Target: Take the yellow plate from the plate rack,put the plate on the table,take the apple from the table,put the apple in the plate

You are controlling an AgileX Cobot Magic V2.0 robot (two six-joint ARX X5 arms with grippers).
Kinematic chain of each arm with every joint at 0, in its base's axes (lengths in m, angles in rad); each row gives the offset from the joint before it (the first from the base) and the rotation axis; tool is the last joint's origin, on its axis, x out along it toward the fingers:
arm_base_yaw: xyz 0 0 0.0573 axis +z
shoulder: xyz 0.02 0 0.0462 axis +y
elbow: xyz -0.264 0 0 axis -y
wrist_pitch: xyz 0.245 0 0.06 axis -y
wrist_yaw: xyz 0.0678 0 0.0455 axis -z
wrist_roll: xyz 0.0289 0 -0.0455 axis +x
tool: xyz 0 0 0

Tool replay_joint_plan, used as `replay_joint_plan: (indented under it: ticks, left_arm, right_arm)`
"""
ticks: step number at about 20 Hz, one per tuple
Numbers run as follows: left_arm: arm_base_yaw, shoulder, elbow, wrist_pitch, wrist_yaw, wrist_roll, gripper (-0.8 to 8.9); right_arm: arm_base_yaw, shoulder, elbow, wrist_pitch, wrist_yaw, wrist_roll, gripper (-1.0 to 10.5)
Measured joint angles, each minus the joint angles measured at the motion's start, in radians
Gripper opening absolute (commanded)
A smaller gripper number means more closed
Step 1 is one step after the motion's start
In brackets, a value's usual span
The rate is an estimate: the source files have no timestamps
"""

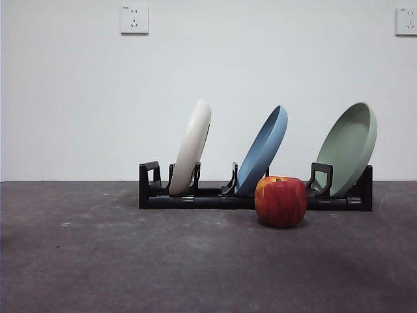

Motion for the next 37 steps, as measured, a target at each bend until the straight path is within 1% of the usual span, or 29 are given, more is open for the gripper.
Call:
replay_joint_plan:
  ticks: [3,5,8,10,13,14,18,20,22,24,27,28,29,30,31,32,37]
  left_arm:
    - [0.000,0.045,0.063,-0.006,0.053,-0.003,-0.07]
    - [0.000,0.084,0.105,-0.011,0.098,-0.003,-0.07]
    - [0.000,0.157,0.174,-0.037,0.182,0.006,-0.07]
    - [0.000,0.204,0.215,-0.063,0.235,0.022,-0.07]
    - [0.000,0.285,0.282,-0.117,0.335,0.061,-0.07]
    - [0.000,0.315,0.308,-0.142,0.373,0.081,-0.07]
    - [0.000,0.405,0.387,-0.247,0.467,0.166,-0.07]
    - [0.000,0.443,0.420,-0.316,0.501,0.217,-0.07]
    - [0.000,0.481,0.459,-0.420,0.515,0.295,-0.08]
    - [-0.006,0.491,0.475,-0.472,0.514,0.363,-0.08]
    - [-0.011,0.491,0.475,-0.472,0.513,0.399,0.04]
    - [-0.011,0.491,0.475,-0.472,0.513,0.403,0.65]
    - [-0.011,0.491,0.475,-0.472,0.513,0.406,1.99]
    - [-0.011,0.491,0.475,-0.471,0.512,0.406,4.09]
    - [-0.011,0.491,0.475,-0.471,0.512,0.406,5.29]
    - [-0.011,0.491,0.475,-0.469,0.509,0.406,5.40]
    - [-0.011,0.496,0.475,-0.430,0.503,0.406,5.39]
  right_arm:
    - [0.000,0.071,0.099,-0.082,-0.029,-0.015,-0.1]
    - [0.000,0.124,0.172,-0.154,-0.062,-0.052,-0.1]
    - [0.000,0.214,0.300,-0.304,-0.104,-0.139,-0.1]
    - [0.000,0.266,0.375,-0.400,-0.107,-0.198,-0.1]
    - [0.000,0.351,0.496,-0.571,-0.124,-0.314,-0.1]
    - [0.000,0.382,0.541,-0.635,-0.136,-0.363,-0.1]
    - [0.000,0.470,0.667,-0.814,-0.181,-0.498,-0.1]
    - [0.000,0.505,0.714,-0.893,-0.184,-0.550,-0.1]
    - [0.000,0.536,0.743,-0.975,-0.185,-0.605,-0.1]
    - [0.000,0.548,0.744,-1.013,-0.183,-0.629,-0.1]
    - [0.000,0.552,0.744,-1.013,-0.182,-0.642,0.1]
    - [0.000,0.552,0.744,-1.013,-0.182,-0.643,1.1]
    - [0.000,0.552,0.744,-1.012,-0.182,-0.643,2.5]
    - [0.000,0.552,0.744,-1.013,-0.182,-0.641,4.7]
    - [0.000,0.552,0.744,-1.012,-0.182,-0.634,6.2]
    - [0.000,0.552,0.744,-1.013,-0.182,-0.625,6.8]
    - [0.000,0.554,0.744,-1.013,-0.182,-0.608,6.6]
